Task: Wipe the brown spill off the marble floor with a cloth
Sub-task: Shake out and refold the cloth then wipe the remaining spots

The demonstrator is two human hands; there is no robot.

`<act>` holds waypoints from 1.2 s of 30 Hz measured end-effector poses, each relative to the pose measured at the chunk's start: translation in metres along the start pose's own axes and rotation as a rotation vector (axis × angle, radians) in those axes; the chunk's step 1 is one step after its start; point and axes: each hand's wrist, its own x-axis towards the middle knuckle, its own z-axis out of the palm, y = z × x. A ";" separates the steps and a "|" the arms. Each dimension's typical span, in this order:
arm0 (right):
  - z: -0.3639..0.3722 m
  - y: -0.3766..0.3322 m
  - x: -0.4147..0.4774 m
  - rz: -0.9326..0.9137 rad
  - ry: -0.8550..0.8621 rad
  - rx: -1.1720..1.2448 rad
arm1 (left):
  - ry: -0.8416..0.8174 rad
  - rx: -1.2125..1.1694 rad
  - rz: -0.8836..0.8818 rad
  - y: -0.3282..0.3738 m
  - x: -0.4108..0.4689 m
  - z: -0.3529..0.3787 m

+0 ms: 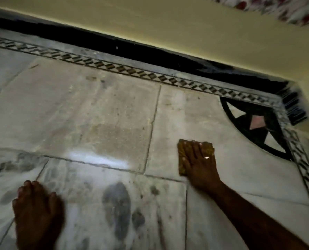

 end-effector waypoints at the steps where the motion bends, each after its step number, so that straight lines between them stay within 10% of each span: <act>1: 0.001 0.012 -0.014 0.029 -0.016 -0.011 | -0.059 -0.051 -0.033 0.000 0.001 -0.005; 18: -0.014 -0.013 -0.172 -0.010 0.096 0.289 | -0.578 -0.574 0.254 0.188 -0.063 -0.096; 26: -0.015 -0.038 -0.258 -0.693 -0.269 0.133 | -0.646 -0.586 0.234 0.188 -0.073 -0.118; 36: -0.140 0.095 -0.237 0.456 -0.260 1.014 | -0.688 -0.929 0.074 0.257 -0.051 -0.150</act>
